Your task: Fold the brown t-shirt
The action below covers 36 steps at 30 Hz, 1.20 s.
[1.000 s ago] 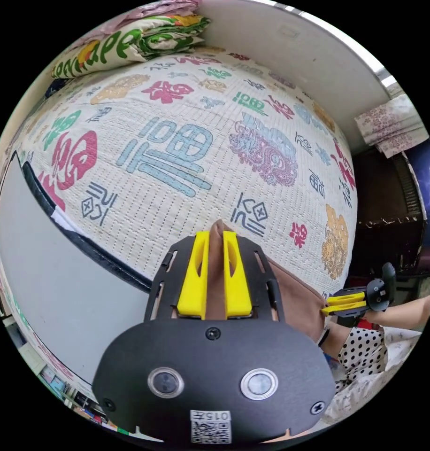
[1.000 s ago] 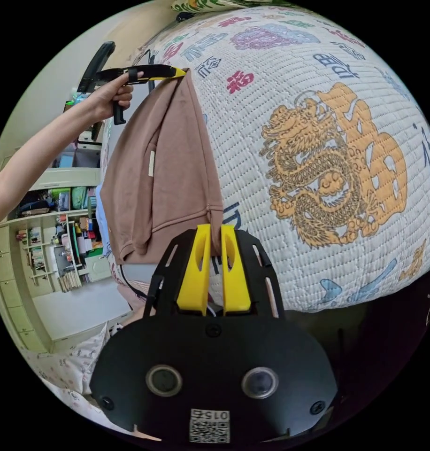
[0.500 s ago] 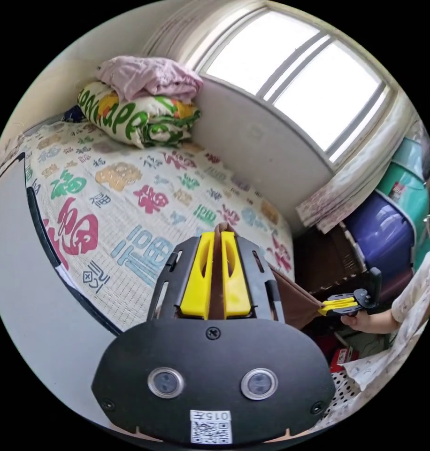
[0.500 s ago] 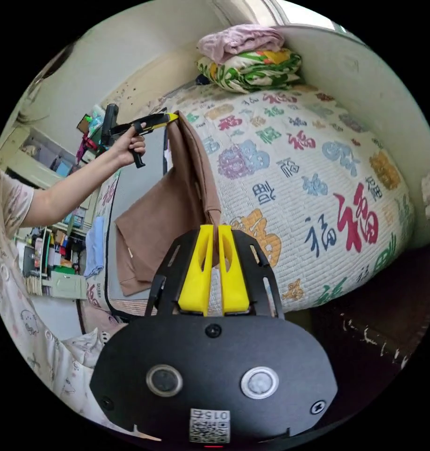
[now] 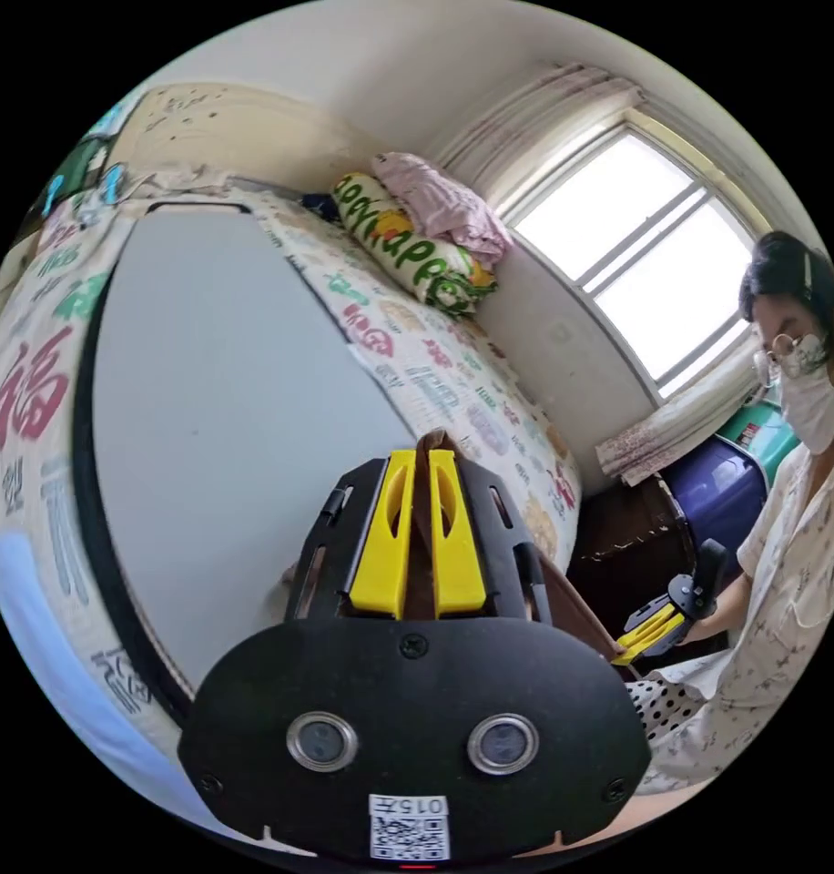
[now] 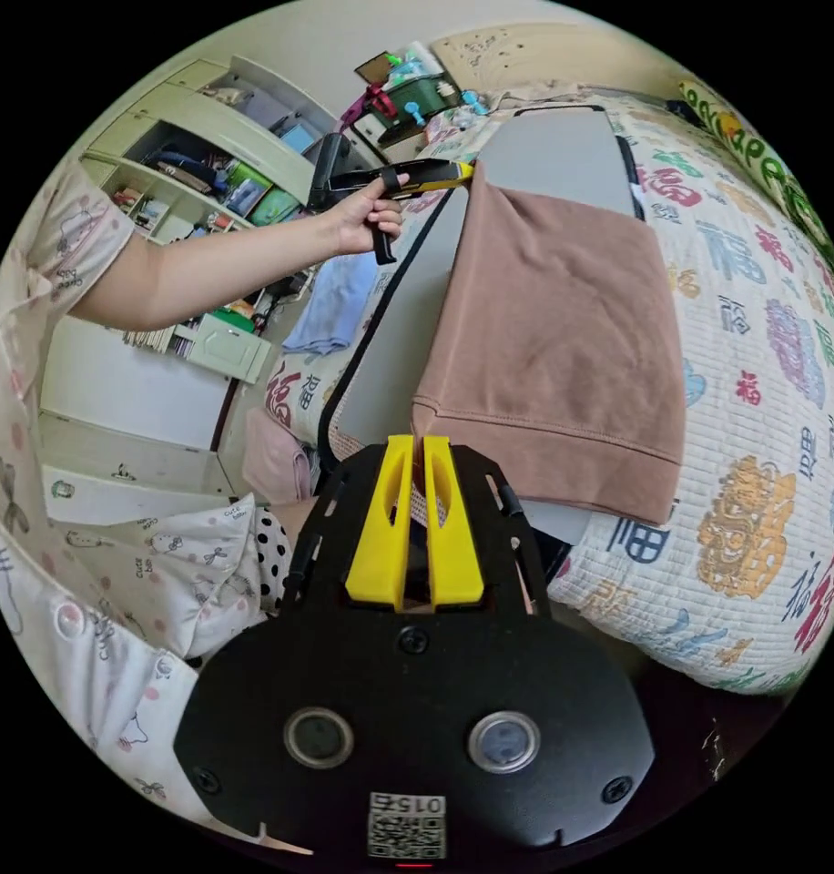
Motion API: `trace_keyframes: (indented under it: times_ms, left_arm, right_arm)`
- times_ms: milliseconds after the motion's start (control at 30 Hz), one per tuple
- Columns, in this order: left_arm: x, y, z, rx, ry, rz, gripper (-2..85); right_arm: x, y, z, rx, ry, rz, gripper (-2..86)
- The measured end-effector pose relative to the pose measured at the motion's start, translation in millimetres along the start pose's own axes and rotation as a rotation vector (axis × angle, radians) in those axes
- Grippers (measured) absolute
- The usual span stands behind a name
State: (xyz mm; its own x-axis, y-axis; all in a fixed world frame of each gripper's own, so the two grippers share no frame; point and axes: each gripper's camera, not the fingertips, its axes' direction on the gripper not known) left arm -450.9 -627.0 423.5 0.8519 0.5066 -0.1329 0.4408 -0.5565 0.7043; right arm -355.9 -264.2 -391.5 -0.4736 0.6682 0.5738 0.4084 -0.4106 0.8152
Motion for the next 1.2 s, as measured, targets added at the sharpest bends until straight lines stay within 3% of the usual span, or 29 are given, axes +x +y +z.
trace_keyframes:
  times_ms: [200,333,433,533,667,733,933,1033,1200]
  left_arm:
    - [-74.8,42.9,-26.4,-0.017,-0.136,-0.189,5.3]
    - [-92.2,31.2,-48.9,0.021,-0.091,-0.308,6.7]
    - [-82.7,17.5,-72.3,0.093,-0.256,-0.306,6.5]
    - [-95.8,5.9,-81.7,0.159,-0.167,-0.412,8.3]
    - [-85.7,-29.6,-44.3,0.052,-0.113,-0.417,9.0]
    - [-84.0,-47.8,-20.9,-0.026,-0.042,-0.411,4.2]
    - [-64.2,-109.1,26.3,-0.161,-0.221,-0.353,2.1]
    - [-41.7,-138.5,40.7,-0.178,-0.27,-0.303,2.5]
    - [-16.7,-170.3,41.0,-0.118,-0.252,-0.391,6.4]
  right_arm:
    - [7.0,22.6,105.9,-0.184,0.037,-0.052,0.7]
    - [31.7,36.2,150.0,-0.275,0.095,-0.065,0.8]
    - [52.3,44.0,170.2,-0.317,0.121,-0.07,0.8]
    - [73.5,52.6,183.5,-0.345,0.146,-0.093,0.9]
    - [111.5,62.5,197.8,-0.364,0.147,-0.083,1.0]
    - [128.0,65.6,202.6,-0.369,0.144,-0.075,1.0]
    - [182.1,77.1,224.4,-0.406,0.112,-0.123,1.1]
    - [210.8,79.2,240.0,-0.44,0.129,-0.174,1.7]
    - [246.9,76.0,212.7,-0.41,0.096,-0.258,3.5]
